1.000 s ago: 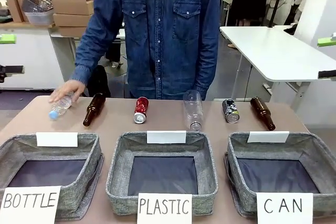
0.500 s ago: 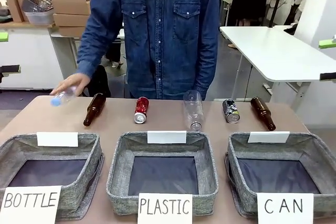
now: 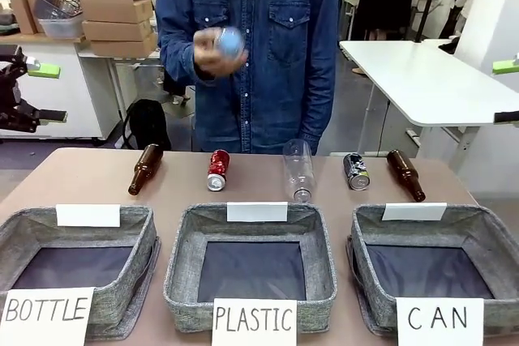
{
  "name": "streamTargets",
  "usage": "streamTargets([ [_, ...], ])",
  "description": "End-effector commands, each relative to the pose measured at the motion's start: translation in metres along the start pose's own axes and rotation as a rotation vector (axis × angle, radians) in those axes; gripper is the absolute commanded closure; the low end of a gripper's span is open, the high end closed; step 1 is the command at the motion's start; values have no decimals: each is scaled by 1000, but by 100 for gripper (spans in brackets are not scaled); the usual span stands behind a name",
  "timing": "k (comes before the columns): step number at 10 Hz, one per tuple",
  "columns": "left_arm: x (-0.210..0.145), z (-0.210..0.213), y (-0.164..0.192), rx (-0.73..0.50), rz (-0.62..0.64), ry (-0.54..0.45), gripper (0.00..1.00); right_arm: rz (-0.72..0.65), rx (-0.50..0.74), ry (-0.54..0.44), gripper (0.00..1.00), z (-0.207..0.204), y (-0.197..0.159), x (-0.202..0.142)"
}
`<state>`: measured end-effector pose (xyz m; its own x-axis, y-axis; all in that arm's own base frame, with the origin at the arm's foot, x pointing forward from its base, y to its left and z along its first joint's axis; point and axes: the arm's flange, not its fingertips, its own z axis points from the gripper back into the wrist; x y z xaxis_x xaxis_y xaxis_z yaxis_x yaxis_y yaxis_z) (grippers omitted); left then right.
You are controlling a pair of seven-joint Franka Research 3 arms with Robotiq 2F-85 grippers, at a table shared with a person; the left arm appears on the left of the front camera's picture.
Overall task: Sort the can waste into the basket.
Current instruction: Pick up the can waste from the table and place it in the right Fabric basket.
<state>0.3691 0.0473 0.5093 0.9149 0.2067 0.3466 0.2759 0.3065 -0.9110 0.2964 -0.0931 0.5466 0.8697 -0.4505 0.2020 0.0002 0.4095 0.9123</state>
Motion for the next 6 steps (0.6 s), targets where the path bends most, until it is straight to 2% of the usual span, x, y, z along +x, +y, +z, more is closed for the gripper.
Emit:
streamTargets([
  [1,4,41,-10,24,12,-53,0,-20,19,-3,0,-1,4,2],
  [3,-12,78,-16,53,14,-110,0,-20,19,-3,0,-1,4,2],
  [6,-13,74,-12,63,20,-97,0,-20,19,-3,0,-1,4,2],
])
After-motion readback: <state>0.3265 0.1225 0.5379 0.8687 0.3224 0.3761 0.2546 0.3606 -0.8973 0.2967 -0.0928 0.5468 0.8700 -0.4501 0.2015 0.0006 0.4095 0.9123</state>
